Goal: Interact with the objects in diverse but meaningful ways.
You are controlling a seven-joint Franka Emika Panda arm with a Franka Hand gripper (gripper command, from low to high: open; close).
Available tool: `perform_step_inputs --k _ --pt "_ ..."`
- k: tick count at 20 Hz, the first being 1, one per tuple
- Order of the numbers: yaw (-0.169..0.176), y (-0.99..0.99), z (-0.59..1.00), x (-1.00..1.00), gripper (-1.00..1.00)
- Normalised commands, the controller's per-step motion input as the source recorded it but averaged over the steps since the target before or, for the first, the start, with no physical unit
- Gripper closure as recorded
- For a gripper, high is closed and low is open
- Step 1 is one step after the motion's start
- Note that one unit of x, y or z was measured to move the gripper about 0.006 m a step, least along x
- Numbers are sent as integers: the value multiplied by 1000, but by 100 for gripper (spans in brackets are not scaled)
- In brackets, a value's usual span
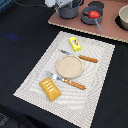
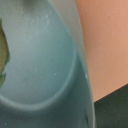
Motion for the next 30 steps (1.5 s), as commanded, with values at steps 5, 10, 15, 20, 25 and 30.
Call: perform_step_inputs --k 5,10,15,20,25,30 --pt "0 41 -114 170 100" --pt "0 65 -85 202 100" --pt "0 99 -51 242 100" --pt "0 95 -85 202 100" --pt "0 88 -105 175 100" --pt "5 55 -126 131 100"
